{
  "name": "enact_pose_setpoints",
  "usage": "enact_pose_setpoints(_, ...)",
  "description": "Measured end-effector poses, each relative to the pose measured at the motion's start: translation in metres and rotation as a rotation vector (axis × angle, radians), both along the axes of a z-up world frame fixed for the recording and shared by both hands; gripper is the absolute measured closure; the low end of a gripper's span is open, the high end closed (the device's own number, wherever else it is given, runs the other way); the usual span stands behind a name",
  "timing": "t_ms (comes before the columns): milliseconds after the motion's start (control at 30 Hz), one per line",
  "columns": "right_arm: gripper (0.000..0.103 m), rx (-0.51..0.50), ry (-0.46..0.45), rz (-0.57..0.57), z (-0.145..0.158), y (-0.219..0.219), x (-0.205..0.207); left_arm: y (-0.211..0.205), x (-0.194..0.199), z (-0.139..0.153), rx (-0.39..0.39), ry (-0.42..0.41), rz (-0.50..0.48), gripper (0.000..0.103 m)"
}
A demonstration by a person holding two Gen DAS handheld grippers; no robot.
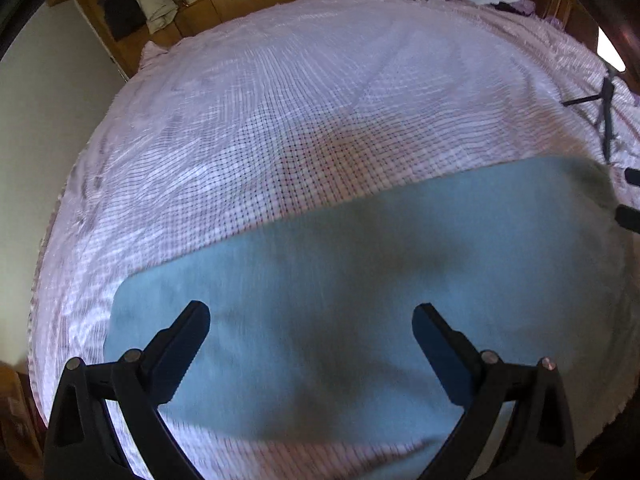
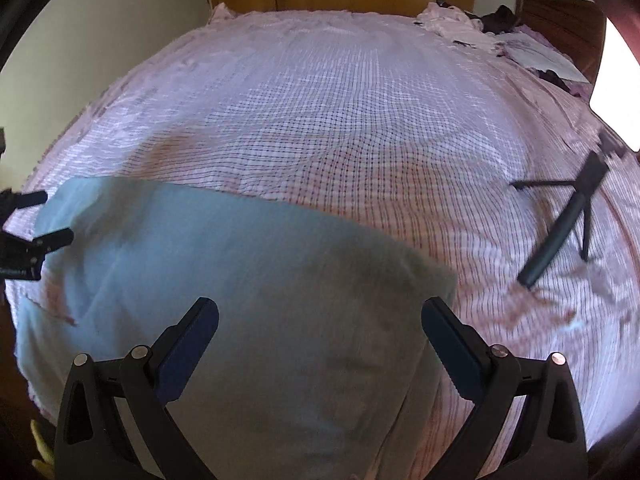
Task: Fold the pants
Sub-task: 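Close both grippers on the pants waistband edge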
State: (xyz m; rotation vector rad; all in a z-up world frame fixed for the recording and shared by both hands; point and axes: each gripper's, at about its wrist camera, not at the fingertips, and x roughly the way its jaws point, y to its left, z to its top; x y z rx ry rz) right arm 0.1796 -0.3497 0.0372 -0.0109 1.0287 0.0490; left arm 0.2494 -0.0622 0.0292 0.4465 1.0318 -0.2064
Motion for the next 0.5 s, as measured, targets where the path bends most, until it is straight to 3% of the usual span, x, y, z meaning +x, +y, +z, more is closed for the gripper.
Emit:
enact_pose_setpoints(233,0.005,-0.007,0.069,0.013,-0.028,-0.008,0.039,-0.001,0.052,-0.032,-0.007,0.080,-0.014,0.000)
enact_pose_setpoints(500,0.005,-0.028,0.129,0.042,-0.065,-0.010,0.064,0.008,0.079,-0.059,-0.122,0.172,-0.059,0.000)
